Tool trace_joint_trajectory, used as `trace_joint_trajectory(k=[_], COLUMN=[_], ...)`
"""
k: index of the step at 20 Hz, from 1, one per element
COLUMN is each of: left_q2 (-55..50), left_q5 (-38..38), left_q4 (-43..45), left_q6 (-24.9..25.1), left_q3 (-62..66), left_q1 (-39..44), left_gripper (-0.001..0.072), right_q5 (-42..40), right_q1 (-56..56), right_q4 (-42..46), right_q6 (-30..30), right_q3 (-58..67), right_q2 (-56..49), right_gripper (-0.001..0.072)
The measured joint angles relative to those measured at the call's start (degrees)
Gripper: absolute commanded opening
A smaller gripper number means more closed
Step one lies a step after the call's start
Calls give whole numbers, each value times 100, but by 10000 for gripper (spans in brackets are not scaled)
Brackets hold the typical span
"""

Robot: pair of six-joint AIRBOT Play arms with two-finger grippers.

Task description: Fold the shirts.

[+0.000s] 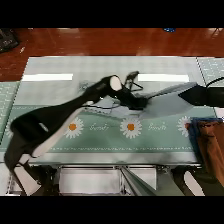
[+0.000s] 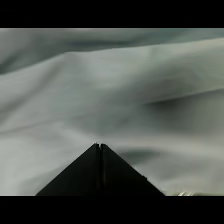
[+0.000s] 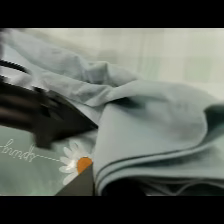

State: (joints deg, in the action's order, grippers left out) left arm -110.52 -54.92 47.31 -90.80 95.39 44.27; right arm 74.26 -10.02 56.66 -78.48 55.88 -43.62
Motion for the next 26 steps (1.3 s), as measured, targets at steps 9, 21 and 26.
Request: trace_joint_trajectory(k=[9,21,26], left_q2=[-809,3775,6015], left_q5=[-1080,-1803,-1005], left_q4=[170,2837,2879], left_q6=[-358,-420,-896], left_q3=[1436,-638,-2924], left_q1=[-66,-2632,-2837], left_gripper=[16,16,17], right_q5=[-269,-785,-977], right_q1=[387,1967,3195], right_q4=[-92,-1381,-1473], right_q6=[-221,157,125], right_q3=[-85,1456,2924], right_q2=[179,-2334,-4424], right_gripper=[21,22,57])
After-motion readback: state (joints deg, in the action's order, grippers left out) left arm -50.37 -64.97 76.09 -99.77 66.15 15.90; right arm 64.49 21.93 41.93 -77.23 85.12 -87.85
